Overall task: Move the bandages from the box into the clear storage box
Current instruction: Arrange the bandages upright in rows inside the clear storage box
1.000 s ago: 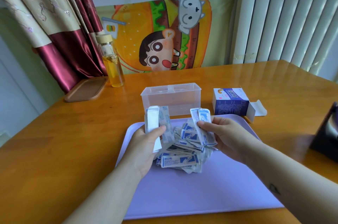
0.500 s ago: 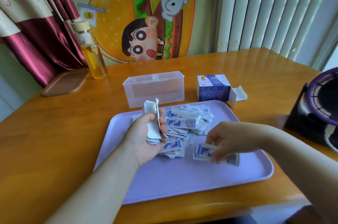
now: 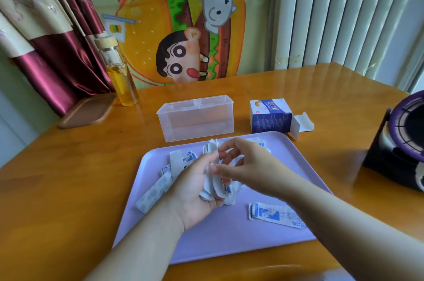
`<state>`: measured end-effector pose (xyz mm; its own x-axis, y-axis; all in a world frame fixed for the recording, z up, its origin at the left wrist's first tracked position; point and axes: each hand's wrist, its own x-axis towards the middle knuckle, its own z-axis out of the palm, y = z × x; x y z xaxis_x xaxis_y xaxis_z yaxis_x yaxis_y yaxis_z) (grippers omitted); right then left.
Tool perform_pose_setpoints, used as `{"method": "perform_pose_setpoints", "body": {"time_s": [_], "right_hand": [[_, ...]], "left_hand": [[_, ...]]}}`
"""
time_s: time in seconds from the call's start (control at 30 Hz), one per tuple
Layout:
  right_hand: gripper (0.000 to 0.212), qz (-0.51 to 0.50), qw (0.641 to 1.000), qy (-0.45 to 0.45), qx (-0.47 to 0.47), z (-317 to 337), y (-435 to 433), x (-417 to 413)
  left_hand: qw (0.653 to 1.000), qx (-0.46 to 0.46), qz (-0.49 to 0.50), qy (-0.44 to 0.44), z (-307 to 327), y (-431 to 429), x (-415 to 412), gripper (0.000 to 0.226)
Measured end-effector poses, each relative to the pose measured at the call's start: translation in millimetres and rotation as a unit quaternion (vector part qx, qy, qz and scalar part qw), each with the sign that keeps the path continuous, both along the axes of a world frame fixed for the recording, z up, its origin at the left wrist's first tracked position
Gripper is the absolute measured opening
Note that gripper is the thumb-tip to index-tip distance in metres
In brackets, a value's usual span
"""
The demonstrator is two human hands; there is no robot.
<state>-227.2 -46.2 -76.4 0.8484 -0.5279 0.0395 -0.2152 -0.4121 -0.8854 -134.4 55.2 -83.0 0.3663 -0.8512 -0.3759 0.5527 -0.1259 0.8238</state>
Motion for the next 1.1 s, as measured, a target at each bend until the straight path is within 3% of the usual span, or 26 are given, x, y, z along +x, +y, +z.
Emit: {"method": "perform_pose_setpoints", "body": {"time_s": [0.17,0.37,0.57,0.77,1.1], "right_hand": [[0.029,-0.013,0.996,-0.025,0.089,-8,1,6],[0.032,-0.001,0.986,-0.061,0.154,-9,-1,4],[0.047,0.064,0.991,-0.039,0.112,-3,-5,-1],[0.044,0.069,0.993,-0.042,0.092,-2,-4,0],[0.026,0.055,0.966,-0.075,0.243,-7,-13,4]], "left_hand": [[0.999,-0.01,0.008,0.041,-2,2,2,0.039],[0.998,-0.024,0.059,-0.023,-6,3,3,0.029],[0.997,-0.046,0.053,-0.038,-4,5,4,0.016],[0.994,-0.057,0.075,-0.046,-6,4,5,0.032],[0.986,-0.059,0.095,-0.124,-6,4,5,0.03]]}}
